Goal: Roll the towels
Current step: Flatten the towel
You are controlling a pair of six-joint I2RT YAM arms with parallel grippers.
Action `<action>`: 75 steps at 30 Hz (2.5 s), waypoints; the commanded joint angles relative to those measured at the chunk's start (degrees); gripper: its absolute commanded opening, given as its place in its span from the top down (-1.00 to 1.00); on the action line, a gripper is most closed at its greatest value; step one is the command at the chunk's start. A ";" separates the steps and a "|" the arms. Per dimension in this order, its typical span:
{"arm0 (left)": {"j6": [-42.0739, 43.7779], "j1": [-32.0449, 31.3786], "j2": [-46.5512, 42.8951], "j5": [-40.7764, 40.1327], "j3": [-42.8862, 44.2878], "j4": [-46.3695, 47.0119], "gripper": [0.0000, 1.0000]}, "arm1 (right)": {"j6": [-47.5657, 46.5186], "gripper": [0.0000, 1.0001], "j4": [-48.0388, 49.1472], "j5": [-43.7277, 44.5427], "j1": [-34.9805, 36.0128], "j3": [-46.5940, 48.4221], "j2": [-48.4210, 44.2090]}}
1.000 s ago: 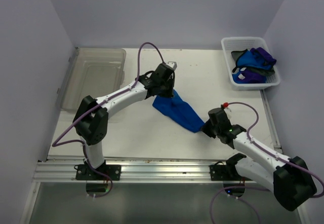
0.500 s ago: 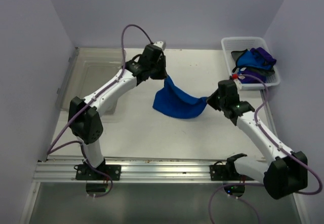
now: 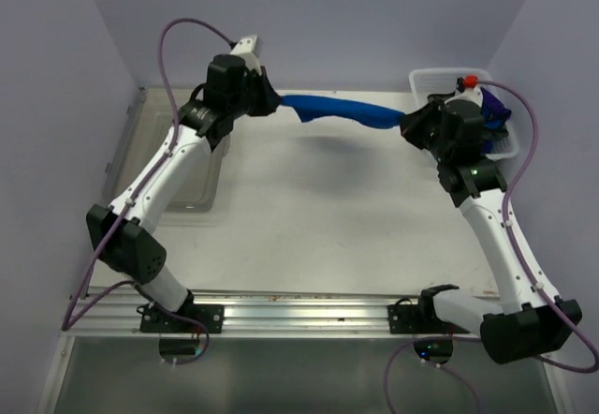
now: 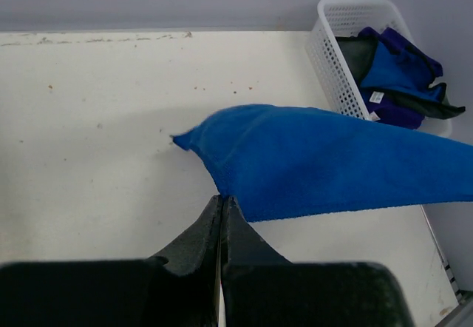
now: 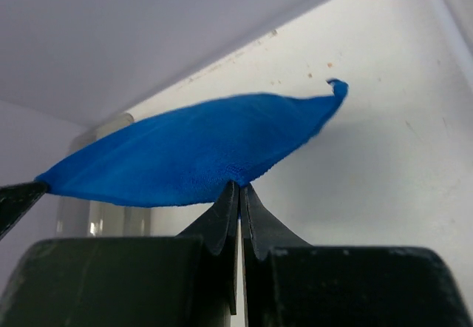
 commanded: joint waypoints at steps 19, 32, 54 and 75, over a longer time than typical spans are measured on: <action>-15.62 -6.79 -30.29 6.10 -75.72 18.65 1.00 | 5.87 1.00 -13.80 -13.37 -0.04 -52.75 -29.74; -21.33 -11.37 -40.66 4.78 -81.87 9.87 1.00 | 1.48 0.36 -24.44 -9.68 -0.04 -47.49 -31.07; -25.29 -11.90 -48.23 4.51 -86.62 4.85 1.00 | 11.75 0.13 -15.13 -8.17 15.78 -51.15 -24.38; -25.03 -11.90 -46.91 4.25 -86.63 5.47 1.00 | 16.42 0.20 -16.00 -10.64 21.58 -59.78 -30.02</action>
